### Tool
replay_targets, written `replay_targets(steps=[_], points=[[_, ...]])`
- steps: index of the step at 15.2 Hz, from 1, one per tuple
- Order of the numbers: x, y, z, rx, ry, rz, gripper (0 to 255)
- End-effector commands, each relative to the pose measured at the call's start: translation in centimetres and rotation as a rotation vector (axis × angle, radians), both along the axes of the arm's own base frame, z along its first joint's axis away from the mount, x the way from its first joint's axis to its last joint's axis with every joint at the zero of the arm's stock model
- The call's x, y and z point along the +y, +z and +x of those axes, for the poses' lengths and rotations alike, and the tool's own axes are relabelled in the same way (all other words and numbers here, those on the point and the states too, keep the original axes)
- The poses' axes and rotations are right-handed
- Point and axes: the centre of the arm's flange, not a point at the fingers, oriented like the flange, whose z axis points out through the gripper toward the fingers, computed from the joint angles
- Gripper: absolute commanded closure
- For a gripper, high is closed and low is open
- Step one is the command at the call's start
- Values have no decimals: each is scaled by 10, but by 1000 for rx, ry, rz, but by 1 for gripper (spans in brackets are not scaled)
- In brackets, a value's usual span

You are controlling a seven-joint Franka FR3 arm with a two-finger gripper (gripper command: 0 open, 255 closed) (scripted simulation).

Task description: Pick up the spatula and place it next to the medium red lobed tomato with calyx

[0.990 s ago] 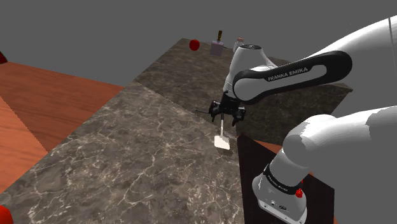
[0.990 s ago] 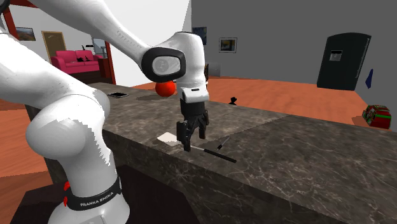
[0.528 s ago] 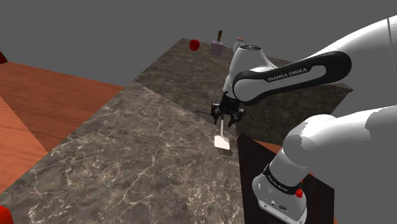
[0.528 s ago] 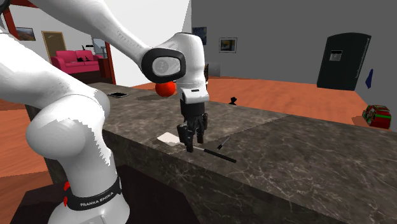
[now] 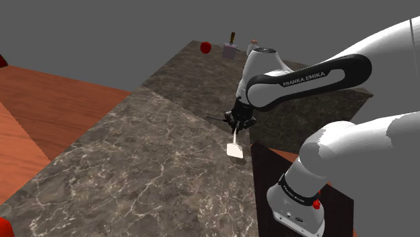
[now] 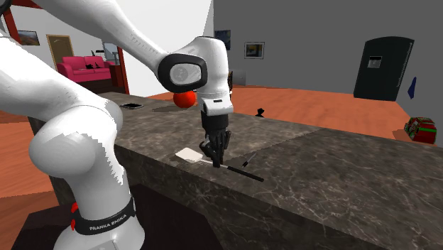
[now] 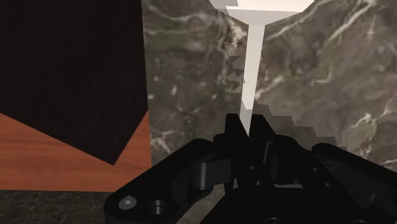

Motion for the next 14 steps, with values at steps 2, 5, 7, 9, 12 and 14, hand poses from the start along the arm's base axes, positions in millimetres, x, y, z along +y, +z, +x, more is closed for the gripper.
replay_targets(steps=[2, 5, 7, 9, 12, 14], points=[[0, 5, 0, 0, 0, 0, 255], [0, 21, 0, 0, 0, 0, 255], [0, 32, 0, 0, 0, 0, 255], [0, 42, 0, 0, 0, 0, 255], [0, 58, 0, 0, 0, 0, 255], [0, 69, 0, 0, 0, 0, 255]])
